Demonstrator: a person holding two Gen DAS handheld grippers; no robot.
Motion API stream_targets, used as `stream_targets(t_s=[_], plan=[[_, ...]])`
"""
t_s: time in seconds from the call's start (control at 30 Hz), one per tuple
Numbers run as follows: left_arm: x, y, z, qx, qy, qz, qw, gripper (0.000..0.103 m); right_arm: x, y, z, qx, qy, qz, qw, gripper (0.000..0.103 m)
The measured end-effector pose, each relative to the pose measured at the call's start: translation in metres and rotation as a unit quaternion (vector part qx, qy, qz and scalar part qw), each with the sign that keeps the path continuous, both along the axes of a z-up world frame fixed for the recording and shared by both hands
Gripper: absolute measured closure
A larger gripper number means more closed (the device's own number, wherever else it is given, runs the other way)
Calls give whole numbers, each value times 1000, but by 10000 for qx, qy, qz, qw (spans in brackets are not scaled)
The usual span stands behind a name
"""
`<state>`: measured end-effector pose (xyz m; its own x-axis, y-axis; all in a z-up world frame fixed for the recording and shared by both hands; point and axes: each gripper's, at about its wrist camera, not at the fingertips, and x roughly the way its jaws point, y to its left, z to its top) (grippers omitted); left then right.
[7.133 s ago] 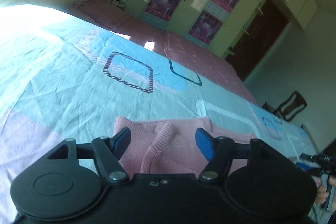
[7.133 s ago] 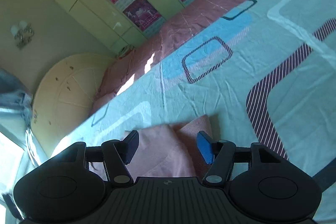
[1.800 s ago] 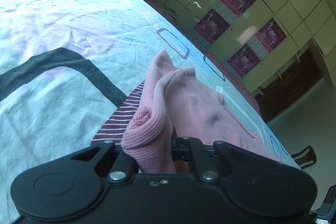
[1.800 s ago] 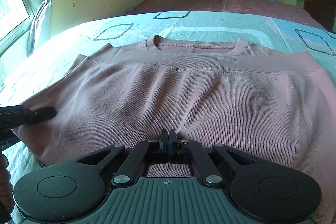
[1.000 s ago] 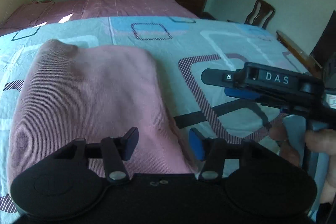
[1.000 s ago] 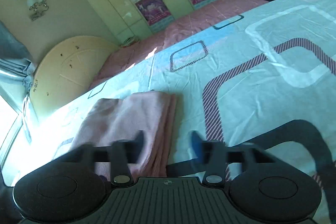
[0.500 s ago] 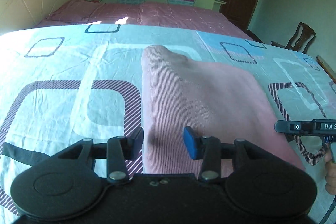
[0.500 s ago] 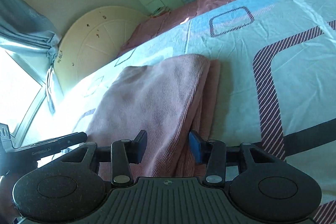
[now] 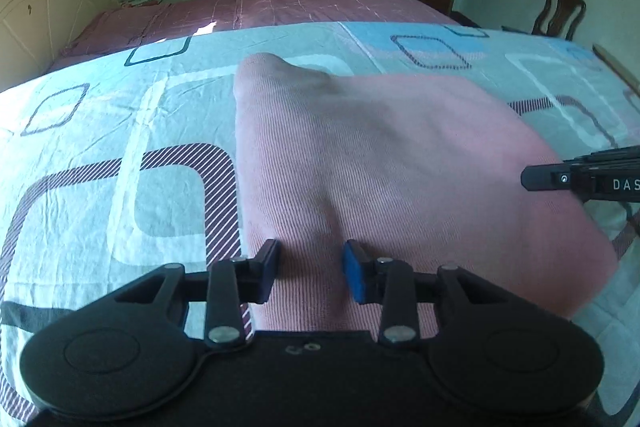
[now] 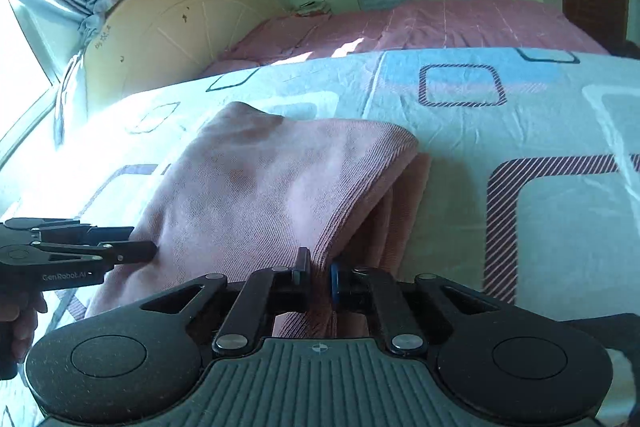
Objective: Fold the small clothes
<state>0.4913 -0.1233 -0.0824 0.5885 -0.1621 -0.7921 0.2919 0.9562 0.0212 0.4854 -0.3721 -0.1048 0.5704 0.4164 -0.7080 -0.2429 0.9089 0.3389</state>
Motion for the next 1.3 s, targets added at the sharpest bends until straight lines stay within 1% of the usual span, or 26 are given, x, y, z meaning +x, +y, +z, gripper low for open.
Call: stream_targets(t_s=[0.03, 0.07, 0.1, 0.13, 0.17, 0.23, 0.3, 0.33, 0.43, 0.47, 0.5, 0.53, 0.57, 0.6, 0.63, 0.7, 0.77, 0.83, 0.93, 1.0, 1.03, 1.07, 1.13, 1.17, 1.23, 1.3], plan=[[2, -4, -2, 90, 3, -34, 10000, 68, 5, 2, -13, -149, 188, -55, 9997, 95], [3, -7, -2, 195, 18, -92, 9998, 68, 8, 0, -23, -10, 288, -128, 9995, 95], [5, -9, -1, 310, 63, -207, 9993, 68, 9, -4, -24, 214, 373, -267, 9987, 95], [8, -7, 4, 354, 114, -320, 9988, 66, 10, -5, -21, 240, 415, -307, 9984, 95], [9, -1, 11, 273, 53, -347, 9990, 62, 8, -5, -15, 222, 343, -355, 9985, 95], [10, 13, 27, -5, -268, -389, 9989, 62, -3, -12, 8, 97, -268, -621, 9977, 93], [24, 17, 35, -140, -512, -473, 9975, 62, 3, -11, 23, -67, -573, -677, 9960, 92], [36, 16, 34, -171, -536, -492, 9972, 63, 12, -7, 25, -89, -595, -598, 9964, 92], [76, 4, 22, -388, -453, -655, 9961, 63, 49, 9, 19, -226, -529, -344, 9978, 92], [86, 1, 14, -449, -352, -712, 9958, 61, 61, 14, 11, -347, -402, -283, 9982, 92], [99, -3, -1, -431, -180, -774, 9959, 59, 75, 20, -4, -647, -125, -246, 9975, 92], [107, -6, -14, -410, 27, -704, 9967, 57, 81, 22, -18, -868, -6, -255, 9959, 93], [109, -2, -19, -643, 2, -510, 9966, 57, 82, 19, -21, -830, -130, -299, 9960, 93], [109, 1, -20, -815, 39, -375, 9960, 57, 84, 16, -22, -767, -77, -301, 9966, 93], [107, 2, -17, -825, 20, -400, 9958, 58, 84, 14, -21, -759, -28, -288, 9967, 93], [91, 8, -4, -771, -189, -498, 9956, 60, 75, 11, -12, -759, -31, -337, 9965, 92], [64, 19, 9, -845, -404, -666, 9934, 60, 54, 8, 6, -649, -321, -319, 9969, 92], [37, 30, 14, -801, -483, -727, 9930, 61, 30, 8, 23, -481, -453, -196, 9976, 92], [4, 39, 9, -650, -401, -738, 9943, 61, -5, 15, 33, -349, -436, 47, 9984, 92], [-9, 41, 3, -584, -288, -659, 9957, 61, -23, 25, 29, -357, -363, 239, 9984, 92], [-13, 40, -1, -603, -202, -611, 9961, 61, -31, 31, 24, -430, -301, 350, 9980, 92], [-15, 38, -5, -526, -221, -565, 9968, 61, -36, 36, 19, -541, -251, 434, 9973, 92], [-16, 32, -9, -365, -298, -574, 9972, 58, -42, 46, -3, -1086, -99, 539, 9926, 93], [-14, 29, -10, -314, -273, -535, 9977, 57, -46, 46, -7, -1128, -225, 545, 9919, 94], [-14, 23, -14, -166, -304, -515, 9981, 56, -46, 51, -9, -1232, -259, 452, 9910, 94], [-17, 21, -12, -118, -334, -475, 9982, 56, -47, 61, -8, -1491, -296, 415, 9875, 94]])
